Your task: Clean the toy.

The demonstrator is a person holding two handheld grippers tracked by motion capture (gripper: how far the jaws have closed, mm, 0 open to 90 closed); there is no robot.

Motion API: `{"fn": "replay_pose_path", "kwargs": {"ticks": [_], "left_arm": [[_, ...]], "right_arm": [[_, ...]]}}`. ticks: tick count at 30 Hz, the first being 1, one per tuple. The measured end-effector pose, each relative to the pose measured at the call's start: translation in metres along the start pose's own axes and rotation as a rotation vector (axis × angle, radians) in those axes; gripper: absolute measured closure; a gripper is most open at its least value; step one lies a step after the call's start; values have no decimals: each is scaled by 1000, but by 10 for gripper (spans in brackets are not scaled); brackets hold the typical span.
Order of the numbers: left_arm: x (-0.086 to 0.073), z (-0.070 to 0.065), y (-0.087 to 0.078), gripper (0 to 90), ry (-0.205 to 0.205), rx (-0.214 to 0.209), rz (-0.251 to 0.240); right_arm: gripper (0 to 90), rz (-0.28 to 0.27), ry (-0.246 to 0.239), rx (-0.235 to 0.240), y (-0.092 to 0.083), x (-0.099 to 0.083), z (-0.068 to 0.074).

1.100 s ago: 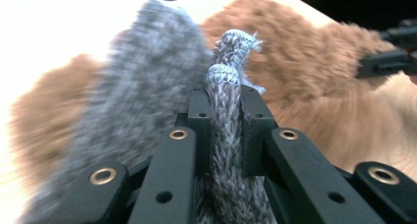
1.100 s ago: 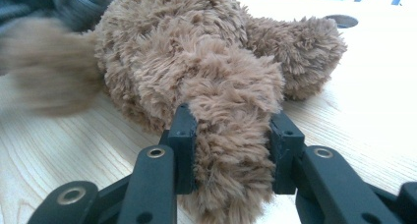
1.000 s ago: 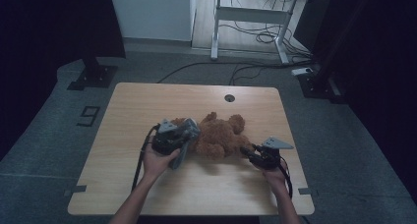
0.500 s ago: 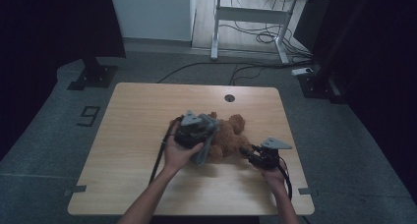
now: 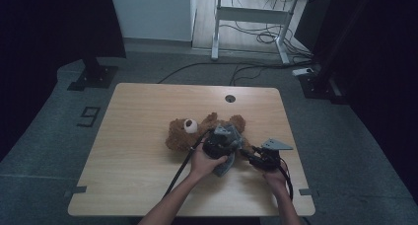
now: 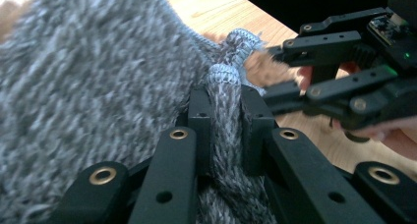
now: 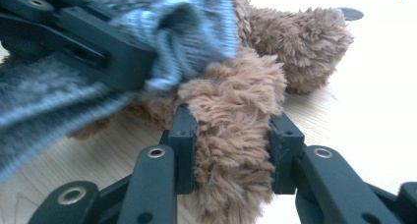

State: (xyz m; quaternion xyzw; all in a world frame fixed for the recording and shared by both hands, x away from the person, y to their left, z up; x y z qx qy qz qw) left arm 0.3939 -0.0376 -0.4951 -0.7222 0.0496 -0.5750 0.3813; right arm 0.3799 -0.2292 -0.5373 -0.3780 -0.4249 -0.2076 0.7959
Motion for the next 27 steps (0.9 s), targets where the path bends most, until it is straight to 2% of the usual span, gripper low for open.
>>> {"fn": "replay_pose_path", "kwargs": {"ticks": [1, 2, 3, 9, 10, 12, 13, 14, 15, 16, 18, 20, 21, 24, 27], "left_arm": [[0, 0, 0, 786, 0, 0, 0], [-9, 6, -12, 787, -12, 12, -12], [-9, 6, -12, 787, -12, 12, -12], [-32, 28, -51, 786, -52, 72, -31], [-32, 28, -51, 785, -52, 72, -31], [-41, 36, -63, 785, -67, 97, -32], [-48, 42, -72, 785, -88, 113, -33], [-48, 42, -72, 785, -88, 113, -33], [-57, 50, -83, 784, -107, 133, -32], [-57, 50, -83, 784, -107, 133, -32], [-65, 56, -93, 784, -128, 140, -42], [-70, 59, -104, 784, -127, 170, -52], [-70, 59, -104, 784, -127, 170, -52], [-76, 66, -117, 784, -127, 206, -61], [-91, 79, -129, 784, -177, 240, -76]], "right_arm": [[636, -1, -1, 2, 0, 0, 0], [637, -3, 2, 8, -1, 0, -1], [637, -3, 2, 8, -1, 0, -1], [637, -8, 21, 23, -1, -1, -3], [637, -8, 21, 23, -1, -1, -3], [637, -5, 19, 24, -2, -1, -3], [636, -6, 19, 25, -2, -1, -3], [636, -1, 19, 24, -2, -2, -4], [635, -1, 22, 24, -2, -2, -4], [635, -1, 22, 24, -2, -2, -4], [635, -4, 30, 30, -1, -2, -4], [635, -4, 29, 29, -1, -3, -4], [635, -4, 29, 29, -1, -3, -4], [636, -1, 31, 31, -1, -3, -4], [636, 1, 29, 33, -1, -3, -4]]}}
Point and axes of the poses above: each handheld gripper's, and its own axes: y roughly forward along the jaws, x roughly out of its top, z roughly to its left, the point moved 3 cm from there along y, roughly forward along the jaws, and after that the axes turned 14 degrees about y, right-handed, at the moved point
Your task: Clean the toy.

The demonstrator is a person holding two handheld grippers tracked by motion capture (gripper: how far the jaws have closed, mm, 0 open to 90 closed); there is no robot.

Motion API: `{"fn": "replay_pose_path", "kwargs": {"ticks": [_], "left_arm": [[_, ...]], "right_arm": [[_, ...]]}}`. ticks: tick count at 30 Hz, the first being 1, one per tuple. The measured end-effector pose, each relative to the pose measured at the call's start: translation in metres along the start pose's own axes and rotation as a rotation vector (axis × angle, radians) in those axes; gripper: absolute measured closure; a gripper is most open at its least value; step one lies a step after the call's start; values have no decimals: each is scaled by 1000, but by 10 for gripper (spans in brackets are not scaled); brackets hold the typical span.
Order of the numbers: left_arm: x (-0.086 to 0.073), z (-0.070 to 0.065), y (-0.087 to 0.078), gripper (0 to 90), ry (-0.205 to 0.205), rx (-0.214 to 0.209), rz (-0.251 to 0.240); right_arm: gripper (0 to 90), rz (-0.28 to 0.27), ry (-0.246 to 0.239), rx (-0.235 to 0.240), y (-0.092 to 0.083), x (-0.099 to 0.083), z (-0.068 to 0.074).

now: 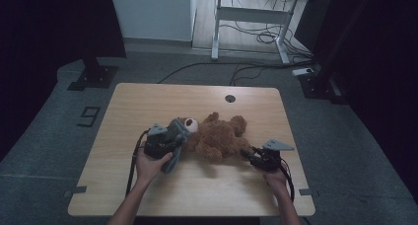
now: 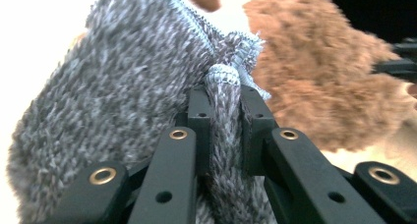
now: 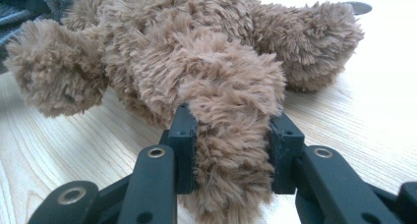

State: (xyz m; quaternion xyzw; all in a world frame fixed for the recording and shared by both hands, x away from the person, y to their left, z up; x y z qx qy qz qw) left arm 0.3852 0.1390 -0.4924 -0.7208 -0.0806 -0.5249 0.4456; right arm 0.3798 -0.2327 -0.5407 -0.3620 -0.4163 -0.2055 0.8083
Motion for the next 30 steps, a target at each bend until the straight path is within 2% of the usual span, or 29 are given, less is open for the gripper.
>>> {"fn": "replay_pose_path", "kwargs": {"ticks": [1, 7, 9, 11, 15, 16, 17, 20, 23, 24, 25, 28, 30], "left_arm": [[0, 0, 0, 784, 0, 0, 0], [-16, 22, -11, 783, -45, 61, 15], [-17, 26, -15, 783, -57, 58, 2], [-12, 27, -18, 783, -70, 33, -34], [10, 22, -21, 783, -67, -2, -87], [25, 18, -19, 783, -59, -25, -108], [25, 18, -19, 783, -59, -25, -108], [49, 7, -11, 783, -16, -36, -126], [69, -4, 2, 783, 30, -42, -113], [80, -10, 12, 782, 54, -40, -103], [80, -10, 12, 782, 54, -40, -103], [95, -13, 32, 782, 64, -61, -82], [99, -11, 42, 783, 71, -50, -65]], "right_arm": [[636, 0, 0, 0, 0, 0, 0], [636, 3, -6, -3, -1, 0, 0], [636, 4, -8, -5, -1, 0, 0], [636, 2, -8, -6, -1, 0, -1], [635, 4, -5, -10, 0, 0, -2], [635, 4, -4, -16, -1, 0, -3], [635, 3, -4, -18, -1, 0, -3], [633, 1, -4, -23, -1, 0, -4], [630, 0, -4, -30, -1, 0, -5], [629, 0, -4, -30, -1, 0, -5], [629, 0, -4, -30, -1, 0, -5], [629, 0, -7, -35, -2, 0, -6], [629, 3, -6, -39, -2, -1, -7]]}}
Point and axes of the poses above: each handheld gripper's, and its own axes: y roughly forward along the jaws, x roughly out of its top, z roughly to its left, the point moved 3 cm from there along y, roughly forward along the jaws, and after that the axes turned 14 degrees about y, right-handed, at the moved point
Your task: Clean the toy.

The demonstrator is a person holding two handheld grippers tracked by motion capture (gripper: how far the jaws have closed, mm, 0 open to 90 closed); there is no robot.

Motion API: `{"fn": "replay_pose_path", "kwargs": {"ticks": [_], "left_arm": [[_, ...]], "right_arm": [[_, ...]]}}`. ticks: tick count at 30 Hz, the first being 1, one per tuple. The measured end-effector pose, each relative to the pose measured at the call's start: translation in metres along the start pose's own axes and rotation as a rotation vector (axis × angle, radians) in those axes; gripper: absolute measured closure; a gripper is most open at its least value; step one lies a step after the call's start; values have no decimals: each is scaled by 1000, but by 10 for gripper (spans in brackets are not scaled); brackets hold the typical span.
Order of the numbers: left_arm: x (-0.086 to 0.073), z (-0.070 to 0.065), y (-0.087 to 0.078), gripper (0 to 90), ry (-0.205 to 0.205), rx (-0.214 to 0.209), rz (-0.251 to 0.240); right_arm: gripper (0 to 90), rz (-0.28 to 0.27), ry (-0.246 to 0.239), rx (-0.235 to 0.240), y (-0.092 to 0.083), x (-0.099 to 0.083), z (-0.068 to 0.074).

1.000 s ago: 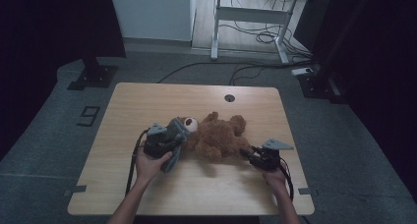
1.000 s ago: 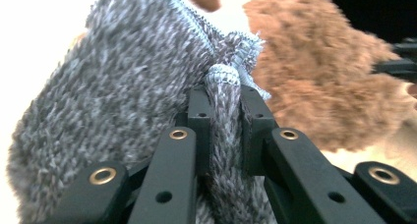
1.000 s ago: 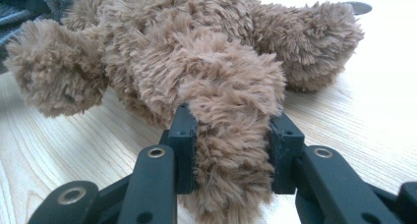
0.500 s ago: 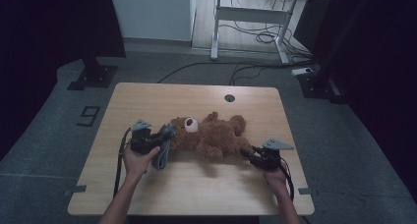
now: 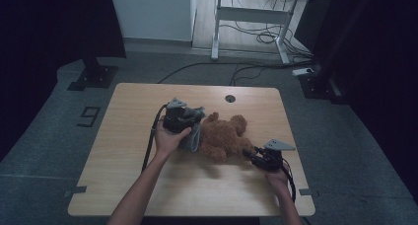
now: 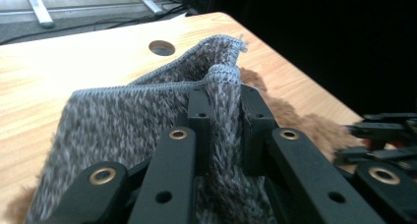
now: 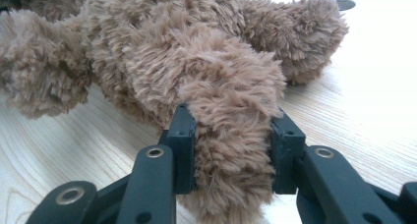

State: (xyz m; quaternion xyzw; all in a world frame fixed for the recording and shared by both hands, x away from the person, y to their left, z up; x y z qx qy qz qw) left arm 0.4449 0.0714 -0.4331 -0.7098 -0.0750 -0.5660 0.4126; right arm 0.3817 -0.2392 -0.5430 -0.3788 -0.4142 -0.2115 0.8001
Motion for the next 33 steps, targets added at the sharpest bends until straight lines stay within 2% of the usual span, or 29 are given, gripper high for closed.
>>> {"fn": "replay_pose_path", "kwargs": {"ticks": [3, 5, 6, 12, 17, 20, 26, 29, 30, 32, 33], "left_arm": [[-2, 3, 7, 782, -9, -1, 21], [-9, 7, 14, 782, -22, -3, 58], [-16, 9, 18, 782, -35, -23, 72], [-28, 5, 15, 783, -40, -56, 50], [-36, -1, 11, 784, -31, -64, 40], [-49, -9, 5, 786, -31, -72, 5], [-60, -19, 1, 788, -19, -77, -13], [-64, -24, 1, 788, -9, -84, -4], [-66, -26, 2, 788, -8, -89, 1], [-69, -29, 5, 788, -6, -99, 9], [-69, -29, 5, 788, -6, -99, 9]], "right_arm": [[629, -2, 6, 0, -1, 0, -2], [628, -2, 8, 2, -2, 0, -2], [628, -4, 7, 3, -1, 0, -2], [616, 10, -7, -5, -1, -2, 0], [615, 16, -13, -6, -2, -2, 1], [615, 32, -19, -1, -4, -6, 3], [569, 64, -24, 10, -9, -12, 7], [495, 48, -23, 9, -16, -10, 10], [495, 48, -23, 9, -16, -10, 10], [445, 8, -34, 6, -22, -3, 14], [445, 8, -34, 6, -22, -3, 14]]}}
Point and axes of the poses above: each handheld gripper's, and its own axes: y roughly forward along the jaws, x roughly out of its top, z roughly to its left, the point moved 3 cm from there along y, roughly forward along the jaws, and after that the axes turned 14 degrees about y, right-handed, at the moved point
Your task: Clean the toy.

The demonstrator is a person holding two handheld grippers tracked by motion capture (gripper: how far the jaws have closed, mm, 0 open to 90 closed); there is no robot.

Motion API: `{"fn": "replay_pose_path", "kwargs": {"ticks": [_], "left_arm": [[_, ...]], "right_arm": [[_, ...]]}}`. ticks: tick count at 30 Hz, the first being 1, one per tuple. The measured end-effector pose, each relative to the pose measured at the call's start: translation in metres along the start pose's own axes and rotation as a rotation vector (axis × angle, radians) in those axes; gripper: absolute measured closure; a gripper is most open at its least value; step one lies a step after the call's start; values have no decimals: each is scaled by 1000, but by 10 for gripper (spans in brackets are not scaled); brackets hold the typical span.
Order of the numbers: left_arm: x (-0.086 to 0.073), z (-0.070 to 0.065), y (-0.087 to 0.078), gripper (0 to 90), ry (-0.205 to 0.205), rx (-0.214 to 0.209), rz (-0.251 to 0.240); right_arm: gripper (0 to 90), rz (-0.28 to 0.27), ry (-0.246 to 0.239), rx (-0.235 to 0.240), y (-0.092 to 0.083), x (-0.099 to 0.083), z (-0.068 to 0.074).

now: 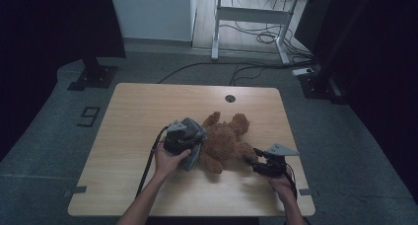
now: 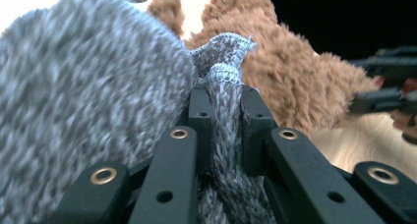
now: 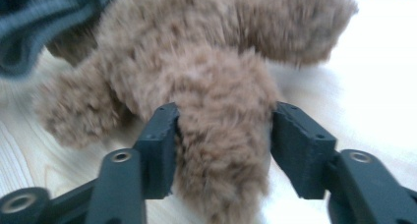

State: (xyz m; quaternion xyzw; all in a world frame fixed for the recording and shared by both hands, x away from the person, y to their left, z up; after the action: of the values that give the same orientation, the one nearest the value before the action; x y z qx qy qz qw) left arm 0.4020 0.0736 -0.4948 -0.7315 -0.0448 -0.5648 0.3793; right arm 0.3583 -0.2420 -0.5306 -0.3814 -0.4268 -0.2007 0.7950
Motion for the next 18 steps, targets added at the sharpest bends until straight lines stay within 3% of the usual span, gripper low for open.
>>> {"fn": "replay_pose_path", "kwargs": {"ticks": [4, 8, 9, 10, 11, 12, 16, 18], "left_arm": [[-2, -4, 7, 788, 11, 3, 27], [-1, -4, 7, 788, 1, 7, 24], [-1, -2, 7, 788, -13, 1, 20], [-1, -2, 7, 788, -13, 1, 20], [-1, -2, 7, 788, -15, -1, 20], [-1, -2, 7, 788, -16, -1, 21], [-1, -2, 7, 787, -17, 0, 21], [-1, -3, 7, 787, -19, -1, 19]], "right_arm": [[350, -47, -12, 15, 0, 22, 11], [308, -42, -10, 39, 9, 35, 22], [304, 2, -26, 46, 24, 40, 29], [304, 2, -26, 46, 24, 40, 29], [311, 47, -20, 43, 36, 43, 31], [311, 47, -20, 43, 36, 43, 31], [363, 140, -29, 7, 57, 37, 33], [410, 163, -14, 14, 61, 32, 32]]}}
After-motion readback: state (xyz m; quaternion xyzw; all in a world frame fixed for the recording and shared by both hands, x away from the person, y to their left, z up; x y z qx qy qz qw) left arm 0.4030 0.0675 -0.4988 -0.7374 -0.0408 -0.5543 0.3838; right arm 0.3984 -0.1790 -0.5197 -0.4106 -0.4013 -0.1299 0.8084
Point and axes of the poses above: each handheld gripper's, and its own axes: y roughly forward along the jaws, x roughly out of its top, z roughly to its left, the point moved 3 cm from there along y, roughly forward along the jaws, and after that the axes turned 14 degrees about y, right-handed, at the moved point
